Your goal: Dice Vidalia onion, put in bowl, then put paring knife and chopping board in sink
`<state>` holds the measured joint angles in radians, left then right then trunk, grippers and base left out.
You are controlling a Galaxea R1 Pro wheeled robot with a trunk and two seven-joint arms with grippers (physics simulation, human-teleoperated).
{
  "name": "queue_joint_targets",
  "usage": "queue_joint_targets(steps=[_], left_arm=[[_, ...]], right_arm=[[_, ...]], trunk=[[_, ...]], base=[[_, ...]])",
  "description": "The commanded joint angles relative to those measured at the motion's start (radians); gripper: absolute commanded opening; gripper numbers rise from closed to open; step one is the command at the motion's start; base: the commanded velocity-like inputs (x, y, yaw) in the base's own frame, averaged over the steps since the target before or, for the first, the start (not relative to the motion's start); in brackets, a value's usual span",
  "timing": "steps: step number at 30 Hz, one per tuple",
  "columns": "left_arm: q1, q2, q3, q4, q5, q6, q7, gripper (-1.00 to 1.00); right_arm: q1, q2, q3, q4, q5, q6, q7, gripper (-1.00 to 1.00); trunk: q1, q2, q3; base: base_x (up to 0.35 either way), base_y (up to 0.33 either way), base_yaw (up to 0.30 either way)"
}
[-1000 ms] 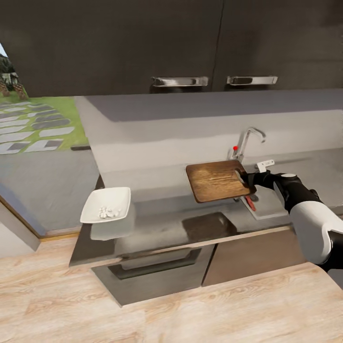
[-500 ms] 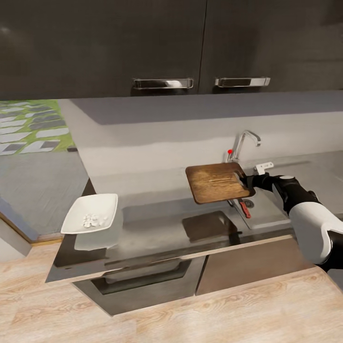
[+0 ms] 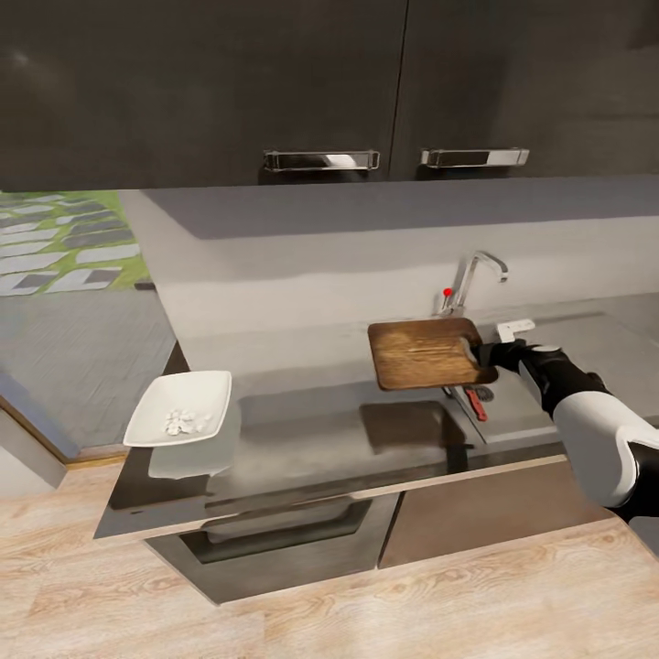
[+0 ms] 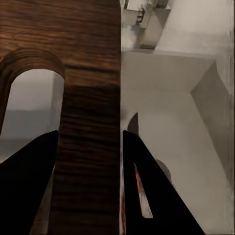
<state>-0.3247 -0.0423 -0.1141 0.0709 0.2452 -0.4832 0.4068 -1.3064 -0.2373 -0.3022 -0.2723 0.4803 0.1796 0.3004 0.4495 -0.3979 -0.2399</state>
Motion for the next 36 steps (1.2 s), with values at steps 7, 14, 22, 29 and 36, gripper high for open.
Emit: queue_joint_targets(steps=[7,14,22,29,36], left_arm=[[-0.002,-0.001,-0.009,0.004,0.008,-0.006,0.001,1.00],[-0.002,-0.004,-0.009,0.004,0.008,-0.006,0.001,1.00],[-0.002,-0.004,-0.009,0.004,0.008,-0.006,0.001,1.00],[-0.002,-0.004,-0.009,0.004,0.008,-0.006,0.001,1.00],[-0.002,-0.004,-0.009,0.004,0.008,-0.004,0.003,1.00]], right_arm=[[-0.001,0.001,-0.026,0.024,-0.034,-0.033,-0.184,-1.00],[-0.001,0.000,-0.136,0.027,-0.152,-0.031,-0.366,-1.00],[-0.001,0.006,-0.138,0.032,-0.194,-0.033,-0.510,-1.00],[-0.001,0.007,-0.138,0.040,-0.197,-0.033,-0.567,-1.00],[-0.001,0.003,-0.140,0.117,-0.198,-0.037,-0.623,-1.00]], trunk=[[0.001,-0.002,-0.002],[0.001,-0.002,-0.002],[0.001,-0.002,-0.002],[0.001,-0.002,-0.002],[0.001,-0.002,-0.002]], base=[[0.000,0.000,0.000],[0.000,0.000,0.000],[0.000,0.000,0.000],[0.000,0.000,0.000],[0.000,0.000,0.000]])
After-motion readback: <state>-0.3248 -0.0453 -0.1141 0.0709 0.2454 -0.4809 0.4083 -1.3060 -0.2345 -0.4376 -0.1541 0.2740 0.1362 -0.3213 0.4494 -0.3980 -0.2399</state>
